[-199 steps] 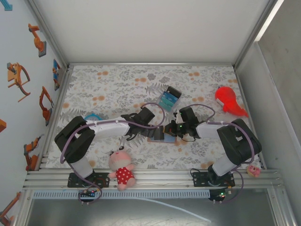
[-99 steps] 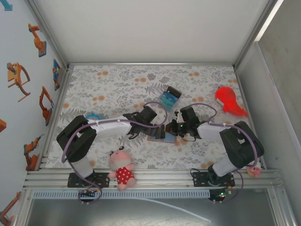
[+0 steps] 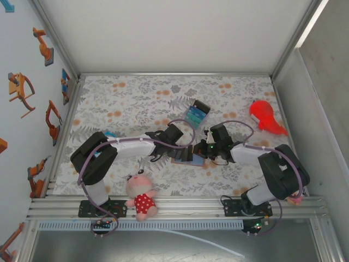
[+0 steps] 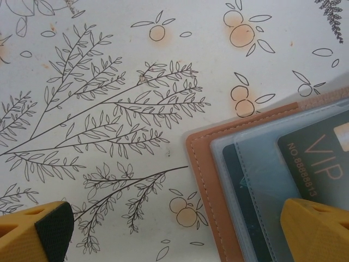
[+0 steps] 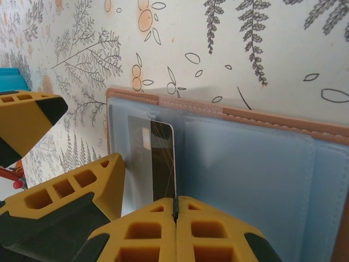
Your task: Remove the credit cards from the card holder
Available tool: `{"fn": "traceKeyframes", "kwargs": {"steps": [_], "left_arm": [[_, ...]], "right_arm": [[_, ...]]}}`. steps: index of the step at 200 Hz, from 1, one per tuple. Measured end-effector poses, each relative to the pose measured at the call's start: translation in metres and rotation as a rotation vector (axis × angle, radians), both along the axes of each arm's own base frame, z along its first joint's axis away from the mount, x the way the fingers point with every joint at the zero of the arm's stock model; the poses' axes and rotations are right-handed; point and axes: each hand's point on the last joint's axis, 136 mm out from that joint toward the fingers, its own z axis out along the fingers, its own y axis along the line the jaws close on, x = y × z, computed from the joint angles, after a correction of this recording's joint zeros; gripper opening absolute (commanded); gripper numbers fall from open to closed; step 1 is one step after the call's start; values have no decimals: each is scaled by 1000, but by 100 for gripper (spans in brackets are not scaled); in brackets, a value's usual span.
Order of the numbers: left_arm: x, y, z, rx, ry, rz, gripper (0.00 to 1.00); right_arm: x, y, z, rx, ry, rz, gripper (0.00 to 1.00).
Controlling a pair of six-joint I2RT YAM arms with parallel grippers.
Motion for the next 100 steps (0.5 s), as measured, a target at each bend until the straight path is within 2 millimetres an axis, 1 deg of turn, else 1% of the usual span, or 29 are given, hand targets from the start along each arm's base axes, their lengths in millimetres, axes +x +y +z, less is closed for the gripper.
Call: {"fn": "traceKeyframes", "kwargs": {"steps": [18,43,68,100], "left_arm": [[0,-1,0,-2,2,-1,97],[0,-1,-1,-2,4,-2,98],[0,-2,-1,-3,6,-2,98],[0,-3,-2,-4,7,-3,98]], "right_arm": [[-3,-1,-3,8,9,-10,0],[-6,-1,-4,38,14,-26,10],[-5,3,-2,86,8,-35,16],[-2,10,-4,141,11,-34,17]]}}
